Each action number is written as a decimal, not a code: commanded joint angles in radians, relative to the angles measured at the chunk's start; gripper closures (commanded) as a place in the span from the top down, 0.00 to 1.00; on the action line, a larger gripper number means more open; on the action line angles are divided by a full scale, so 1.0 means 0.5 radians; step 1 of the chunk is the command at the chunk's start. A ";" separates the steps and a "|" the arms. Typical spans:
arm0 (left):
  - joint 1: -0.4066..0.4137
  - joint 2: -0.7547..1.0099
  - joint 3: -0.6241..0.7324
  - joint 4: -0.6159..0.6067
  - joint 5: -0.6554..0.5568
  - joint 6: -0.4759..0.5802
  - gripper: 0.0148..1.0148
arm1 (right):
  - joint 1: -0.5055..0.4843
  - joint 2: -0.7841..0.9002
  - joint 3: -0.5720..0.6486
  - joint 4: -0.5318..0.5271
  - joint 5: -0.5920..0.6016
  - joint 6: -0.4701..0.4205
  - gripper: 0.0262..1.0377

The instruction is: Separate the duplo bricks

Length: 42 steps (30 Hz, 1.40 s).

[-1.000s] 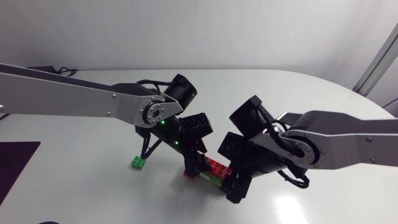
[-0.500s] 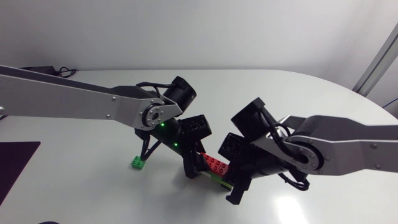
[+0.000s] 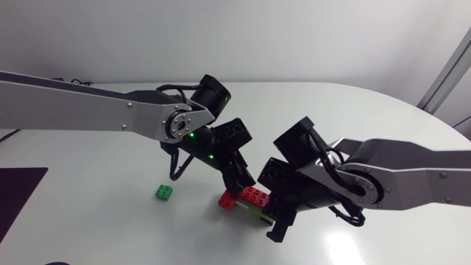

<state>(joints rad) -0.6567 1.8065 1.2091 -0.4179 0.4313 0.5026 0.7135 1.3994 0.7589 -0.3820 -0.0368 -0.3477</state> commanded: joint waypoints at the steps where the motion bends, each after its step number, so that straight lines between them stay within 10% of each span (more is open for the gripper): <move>1: -0.012 0.047 0.030 0.004 0.018 -0.039 0.67 | 0.015 0.027 -0.073 -0.006 0.000 0.033 0.20; 42: -0.113 0.179 -0.083 -0.066 -0.184 0.066 0.66 | -0.077 0.079 0.059 -0.086 -0.184 0.106 0.20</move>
<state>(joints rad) -0.7017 1.8328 1.1908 -0.4248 0.3622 0.5114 0.6811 1.4151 0.7746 -0.3946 -0.0948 -0.3202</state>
